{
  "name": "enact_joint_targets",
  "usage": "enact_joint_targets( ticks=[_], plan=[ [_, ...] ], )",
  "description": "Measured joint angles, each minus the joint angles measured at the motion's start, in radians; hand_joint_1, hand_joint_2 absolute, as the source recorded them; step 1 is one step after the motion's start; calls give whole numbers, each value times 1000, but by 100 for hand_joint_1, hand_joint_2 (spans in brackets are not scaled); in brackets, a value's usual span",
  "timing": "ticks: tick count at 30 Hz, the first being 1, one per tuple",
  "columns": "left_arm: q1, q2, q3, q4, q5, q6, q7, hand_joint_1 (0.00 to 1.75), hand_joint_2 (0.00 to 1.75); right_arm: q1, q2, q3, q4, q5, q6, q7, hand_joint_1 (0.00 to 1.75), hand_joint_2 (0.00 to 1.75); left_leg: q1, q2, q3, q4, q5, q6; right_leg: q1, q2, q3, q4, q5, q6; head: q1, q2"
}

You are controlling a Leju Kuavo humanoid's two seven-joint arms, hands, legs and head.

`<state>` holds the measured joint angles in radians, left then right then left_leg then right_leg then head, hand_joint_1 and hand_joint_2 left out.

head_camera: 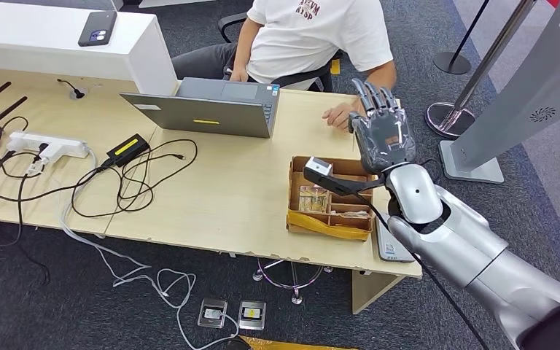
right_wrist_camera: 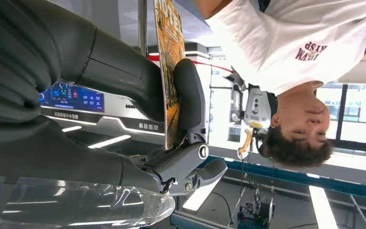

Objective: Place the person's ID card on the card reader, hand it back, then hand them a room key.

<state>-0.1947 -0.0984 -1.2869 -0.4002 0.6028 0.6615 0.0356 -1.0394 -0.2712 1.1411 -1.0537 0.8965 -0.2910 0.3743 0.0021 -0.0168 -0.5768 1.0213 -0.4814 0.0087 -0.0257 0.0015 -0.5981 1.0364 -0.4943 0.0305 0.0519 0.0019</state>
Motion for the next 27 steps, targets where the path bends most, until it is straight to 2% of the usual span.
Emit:
enact_joint_targets(
  ticks=[4,9,14,20,27],
  plan=[
    [4,0,10,2,20,6,-27,0,0,29,-11,-24,3,-46,-65,21,175,175,0,0,1,0,0,0,0,0,-1,-1,0,0,0,0],
    [20,0,65,10,26,9,-87,0,0,133,-109,-119,-35,-106,-176,73,175,175,1,-2,0,0,0,0,1,-2,2,-3,0,0,0,0],
    [37,3,111,21,12,9,-113,0,0,215,-175,-187,-57,-138,-208,89,175,175,1,5,3,0,-4,0,1,6,2,-4,1,0,-1,0],
    [49,0,165,30,-14,10,-120,0,0,331,-248,-272,-91,-162,-260,108,175,175,1,1,2,0,-3,0,1,1,4,-5,0,0,-1,0],
    [55,-2,207,37,-37,10,-119,0,0,418,-296,-337,-142,-150,-262,117,175,175,1,2,2,0,-3,0,1,1,4,-5,0,0,0,0]
  ],
)
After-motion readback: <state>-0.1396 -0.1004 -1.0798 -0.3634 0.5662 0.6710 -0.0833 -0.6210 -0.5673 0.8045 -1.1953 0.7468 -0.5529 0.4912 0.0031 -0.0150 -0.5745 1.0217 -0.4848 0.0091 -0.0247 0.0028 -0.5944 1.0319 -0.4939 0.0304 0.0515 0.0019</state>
